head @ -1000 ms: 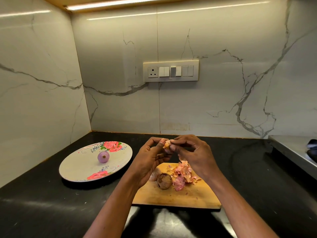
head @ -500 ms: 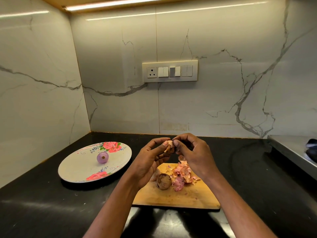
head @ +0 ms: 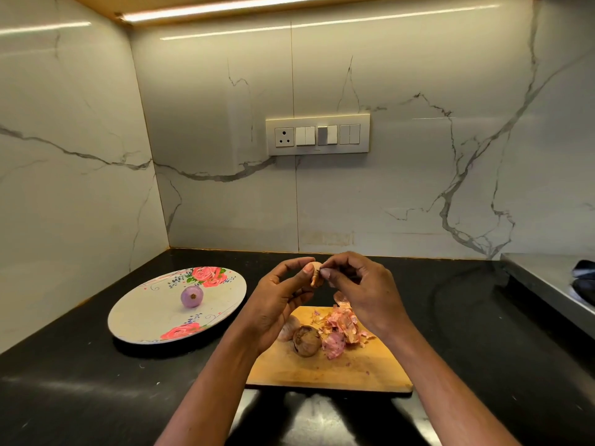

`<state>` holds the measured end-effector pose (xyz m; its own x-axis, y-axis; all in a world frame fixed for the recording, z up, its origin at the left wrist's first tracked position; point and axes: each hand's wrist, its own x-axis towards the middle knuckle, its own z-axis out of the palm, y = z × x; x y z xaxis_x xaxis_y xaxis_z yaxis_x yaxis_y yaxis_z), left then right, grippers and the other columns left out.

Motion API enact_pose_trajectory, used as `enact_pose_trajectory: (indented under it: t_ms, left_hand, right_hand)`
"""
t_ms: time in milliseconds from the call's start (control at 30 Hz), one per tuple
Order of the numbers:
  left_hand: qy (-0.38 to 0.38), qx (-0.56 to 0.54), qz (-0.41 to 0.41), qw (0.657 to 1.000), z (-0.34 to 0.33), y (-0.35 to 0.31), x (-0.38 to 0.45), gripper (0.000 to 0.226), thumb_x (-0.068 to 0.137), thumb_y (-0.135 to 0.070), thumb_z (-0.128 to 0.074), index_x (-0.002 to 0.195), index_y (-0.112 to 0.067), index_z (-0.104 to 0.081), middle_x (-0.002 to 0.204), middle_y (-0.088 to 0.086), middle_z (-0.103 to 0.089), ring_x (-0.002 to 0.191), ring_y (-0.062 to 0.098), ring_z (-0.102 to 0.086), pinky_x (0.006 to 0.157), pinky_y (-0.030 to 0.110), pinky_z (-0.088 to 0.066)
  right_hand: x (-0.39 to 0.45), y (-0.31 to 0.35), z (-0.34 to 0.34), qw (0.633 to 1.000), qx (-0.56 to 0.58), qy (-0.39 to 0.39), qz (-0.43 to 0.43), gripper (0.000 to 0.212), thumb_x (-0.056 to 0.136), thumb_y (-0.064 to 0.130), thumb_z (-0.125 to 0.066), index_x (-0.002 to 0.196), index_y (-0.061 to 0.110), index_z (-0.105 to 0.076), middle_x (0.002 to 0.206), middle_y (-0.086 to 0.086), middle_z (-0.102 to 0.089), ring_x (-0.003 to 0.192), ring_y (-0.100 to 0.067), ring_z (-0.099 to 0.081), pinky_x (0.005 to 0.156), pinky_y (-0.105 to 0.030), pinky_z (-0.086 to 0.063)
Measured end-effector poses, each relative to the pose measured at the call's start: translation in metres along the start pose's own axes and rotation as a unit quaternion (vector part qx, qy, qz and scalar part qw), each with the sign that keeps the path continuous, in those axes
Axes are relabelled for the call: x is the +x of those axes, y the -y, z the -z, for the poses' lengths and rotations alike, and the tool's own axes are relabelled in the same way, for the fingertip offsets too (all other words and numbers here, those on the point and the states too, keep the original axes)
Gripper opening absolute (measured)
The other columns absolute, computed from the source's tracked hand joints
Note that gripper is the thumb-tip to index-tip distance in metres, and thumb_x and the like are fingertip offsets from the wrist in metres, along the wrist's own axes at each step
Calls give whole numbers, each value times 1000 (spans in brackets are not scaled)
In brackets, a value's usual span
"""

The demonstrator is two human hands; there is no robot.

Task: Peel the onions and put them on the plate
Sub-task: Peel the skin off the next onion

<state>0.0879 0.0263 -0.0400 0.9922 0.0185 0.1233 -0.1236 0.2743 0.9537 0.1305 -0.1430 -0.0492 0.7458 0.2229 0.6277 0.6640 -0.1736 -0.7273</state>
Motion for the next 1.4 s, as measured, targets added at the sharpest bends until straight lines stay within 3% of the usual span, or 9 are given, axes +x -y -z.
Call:
enact_pose_trajectory:
  t_ms: [200,300,467,600,733,900,1100,1267,1400]
  left_hand:
    - [37,26,-5,999,0,0,-2,49,75,-22,-74,123,-14,-62,109,7,-74,110,25,-67,89,30,-54]
    - [38,28,-8,999,-1,-1,-2,51,74,-22,-74,123,-14,-60,114,10,-72,113,28,-66,88,31,-54]
    - [23,16,-8,1000,3,-1,0,48,77,-24,-72,122,-13,-61,111,13,-73,106,32,-69,85,35,-59]
    - [4,8,-16,1000,6,0,1,45,76,-23,-73,119,-13,-64,103,8,-76,102,27,-72,81,31,-59]
    - [19,41,-23,999,7,1,1,44,78,-26,-71,121,-16,-67,108,5,-76,105,20,-71,93,33,-57]
    - [0,53,-25,998,6,5,2,44,77,-31,-72,117,-12,-65,107,8,-75,107,25,-70,91,34,-57]
    - [-2,43,-19,999,5,4,1,34,76,-30,-71,106,-12,-70,99,4,-77,96,18,-72,83,29,-56]
    - [-11,51,-12,999,4,6,2,39,76,-30,-72,110,-11,-69,107,9,-72,103,24,-70,84,29,-57]
    - [-21,21,-10,999,3,4,3,40,78,-29,-71,113,-11,-68,111,11,-69,103,25,-68,79,27,-57]
  right_hand:
    - [2,-4,2,996,-15,-83,-34,7,96,22,-64,102,23,-67,95,7,-71,88,-5,-68,63,-13,-55]
    - [4,-10,8,993,-39,-97,-56,7,96,20,-65,98,26,-67,92,10,-70,86,-5,-68,68,-11,-54]
    - [4,-17,15,989,-111,-2,-102,18,96,22,-66,113,28,-69,105,11,-70,97,-1,-64,70,-5,-47]
    - [5,-8,17,992,-25,81,-90,36,92,35,-70,126,43,-63,122,16,-66,116,-5,-61,95,-24,-52]
    - [3,0,14,989,43,125,-62,37,86,36,-76,122,43,-67,117,17,-70,116,-6,-63,100,-35,-51]
    - [0,0,9,990,113,62,-62,30,77,23,-81,107,25,-78,101,7,-76,100,-11,-70,84,-28,-56]
    - [-1,-3,2,986,143,7,-80,11,84,19,-76,94,23,-80,91,3,-75,88,-15,-70,70,-24,-54]
    - [-1,-3,0,996,65,-27,-62,8,90,23,-72,97,21,-76,86,5,-73,82,-11,-71,66,-21,-55]
    - [-1,1,3,999,26,-31,-31,15,92,26,-70,107,24,-74,94,9,-73,86,-4,-70,72,-19,-57]
